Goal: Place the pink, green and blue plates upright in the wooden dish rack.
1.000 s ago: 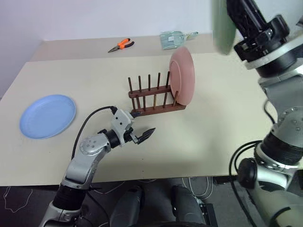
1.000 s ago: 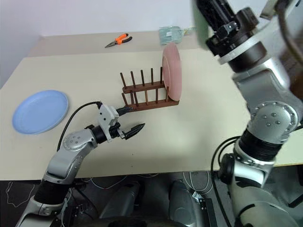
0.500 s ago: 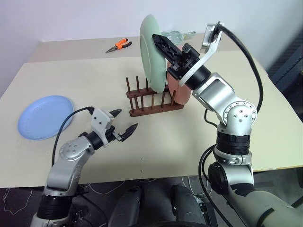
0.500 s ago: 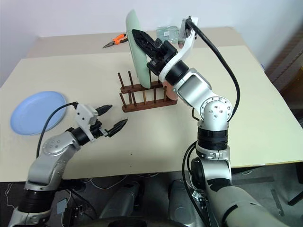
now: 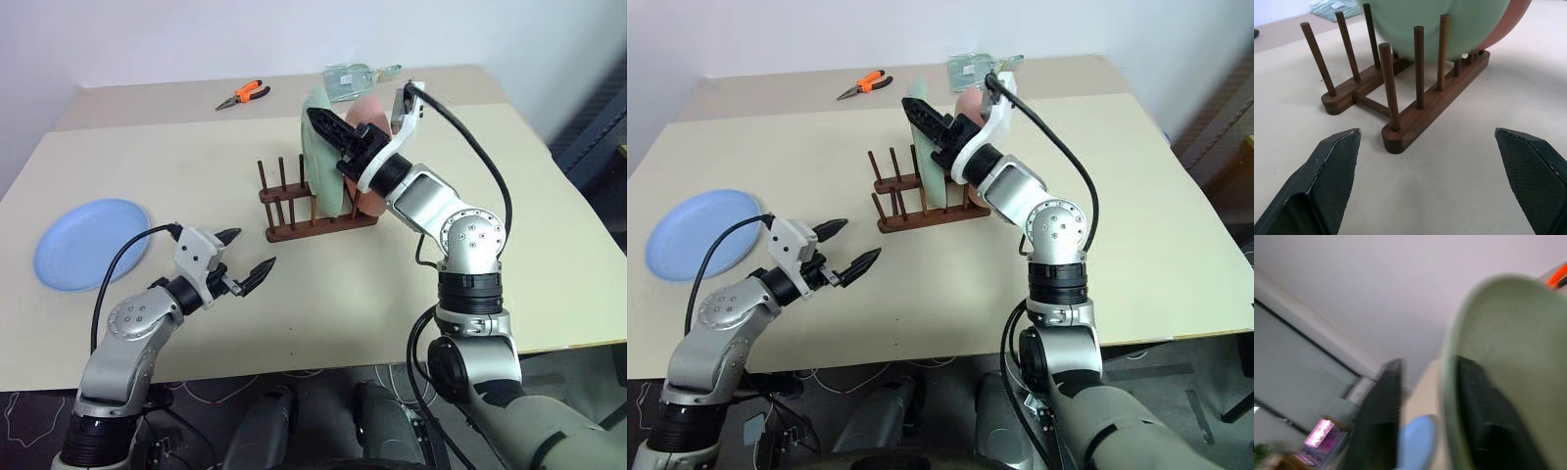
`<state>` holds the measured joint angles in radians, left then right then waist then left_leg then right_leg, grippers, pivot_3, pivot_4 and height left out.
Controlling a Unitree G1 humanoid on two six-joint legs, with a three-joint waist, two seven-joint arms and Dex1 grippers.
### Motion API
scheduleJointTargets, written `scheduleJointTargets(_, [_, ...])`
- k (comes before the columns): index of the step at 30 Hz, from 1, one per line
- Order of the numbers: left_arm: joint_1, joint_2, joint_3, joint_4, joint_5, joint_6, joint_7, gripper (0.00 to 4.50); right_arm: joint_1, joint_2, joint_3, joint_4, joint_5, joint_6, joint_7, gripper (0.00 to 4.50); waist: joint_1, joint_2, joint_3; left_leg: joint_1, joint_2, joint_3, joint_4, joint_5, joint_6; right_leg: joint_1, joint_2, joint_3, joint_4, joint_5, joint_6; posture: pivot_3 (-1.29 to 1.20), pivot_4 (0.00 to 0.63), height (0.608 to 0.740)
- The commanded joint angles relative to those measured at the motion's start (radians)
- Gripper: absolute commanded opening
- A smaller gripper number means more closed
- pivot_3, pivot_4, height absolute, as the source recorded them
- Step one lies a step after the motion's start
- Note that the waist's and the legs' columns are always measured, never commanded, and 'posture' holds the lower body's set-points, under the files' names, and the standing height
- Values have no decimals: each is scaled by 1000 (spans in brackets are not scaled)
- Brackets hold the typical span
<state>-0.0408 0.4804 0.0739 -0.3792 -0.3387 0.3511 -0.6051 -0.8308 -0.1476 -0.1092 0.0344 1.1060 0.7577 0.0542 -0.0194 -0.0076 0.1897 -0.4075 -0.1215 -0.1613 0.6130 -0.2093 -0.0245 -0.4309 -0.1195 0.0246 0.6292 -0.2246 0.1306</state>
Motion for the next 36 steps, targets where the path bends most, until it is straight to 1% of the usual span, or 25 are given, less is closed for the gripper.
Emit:
scheduleJointTargets(1, [14,7,33,-38,-22,28,17,4500,-79,-111,134,-73,-257,-104,158,2997,-1,0,0,0,0,0,0,0,0,0,0,0,0,0,0,0,150,740])
scheduleJointTargets(3, [21,8,48,-37,-20,27,29,4500,-89,-196,230,-80,-439,-188,227,2997,0,0,0,0,0,1,0,0,0,0,0,0,0,0,0,0,150,740])
scheduleJointTargets(6, [19,1,87,-26,-13,19,68,4500,-93,-250,273,-71,-582,-297,308,2997,-1,0,0,0,0,1,0,0,0,0,0,0,0,0,0,0,150,740])
scheduleJointTargets(8, [8,-18,140,-4,-25,27,120,4500,-91,-260,262,-74,-629,-367,360,2997,-1,0,0,0,1,2,0,0,0,0,0,0,0,0,0,0,150,740])
scheduleJointTargets(11, [-21,-64,273,30,-90,48,221,4500,-94,-252,216,-103,-631,-421,419,3871,1,-1,0,0,1,1,0,0,0,0,0,0,0,0,0,0,150,740])
scheduleJointTargets(12, [-28,-70,301,37,-94,45,242,4500,-97,-253,216,-108,-641,-437,437,4266,1,-1,0,0,1,1,0,0,0,0,0,0,0,0,0,0,150,740])
scheduleJointTargets(13, [-51,-76,354,65,-73,47,319,4500,-100,-265,237,-128,-670,-466,474,4426,2,-1,0,0,1,1,0,0,-1,0,0,0,-1,0,0,0,150,740])
scheduleJointTargets(14, [-81,-78,428,112,-48,51,420,4500,-96,-286,288,-160,-718,-503,529,4426,3,-1,0,0,1,1,0,0,-1,0,0,0,-1,0,0,0,150,740])
scheduleJointTargets(15, [-101,-79,476,144,-32,55,491,4500,-92,-298,322,-180,-754,-526,568,4426,2,-1,0,0,1,1,0,0,-1,0,0,0,-1,0,0,0,150,740])
scheduleJointTargets(17, [-144,-71,584,207,38,143,705,4500,-60,-319,428,-207,-871,-614,640,4426,-3,-2,0,0,2,0,0,-1,-2,0,1,0,0,0,1,0,150,740])
scheduleJointTargets(19, [-182,-69,688,242,40,215,837,4500,-22,-301,483,-207,-909,-643,676,4426,-5,-3,-1,1,2,1,0,-1,-3,0,1,0,0,0,1,0,150,740])
scheduleJointTargets(22, [-199,-85,763,225,12,294,910,4500,16,-259,513,-207,-943,-669,690,4426,1,-6,-2,1,3,1,1,-1,-4,0,2,0,0,0,1,0,150,740])
scheduleJointTargets(24, [-213,-114,820,206,-52,375,941,4500,35,-231,521,-219,-945,-663,700,4426,9,-7,-2,0,2,0,2,-1,-4,0,2,0,0,1,2,0,150,740])
scheduleJointTargets(27, [-222,-153,868,178,-169,477,929,4500,56,-204,521,-222,-952,-662,714,4426,10,-10,-4,0,1,-2,2,-1,-5,2,2,-1,0,1,2,0,150,740])
scheduleJointTargets(29, [-234,-184,906,168,-250,526,934,3971,63,-192,519,-218,-952,-662,723,4500,8,-12,-5,0,1,-3,2,-1,-5,2,2,-2,0,1,2,0,150,740])
scheduleJointTargets(30, [-240,-195,922,166,-280,537,941,3619,65,-186,517,-216,-952,-661,727,4500,6,-12,-5,0,1,-3,2,-1,-5,2,2,-3,0,1,2,0,150,740])
scheduleJointTargets(31, [-246,-204,937,167,-307,546,951,3176,67,-181,514,-214,-953,-660,729,4500,6,-13,-5,0,1,-3,2,-1,-5,2,2,-3,0,1,2,0,150,740])
scheduleJointTargets(35, [-249,-212,961,198,-359,545,975,993,72,-169,502,-215,-973,-658,724,4500,-2,-13,-5,1,3,-3,2,-1,-7,2,4,-3,0,2,1,0,150,740])
scheduleJointTargets(36, [-252,-215,965,206,-371,542,983,570,73,-170,498,-216,-977,-653,723,4500,-1,-13,-5,1,4,-3,2,-1,-8,2,4,-2,0,2,0,0,150,740])
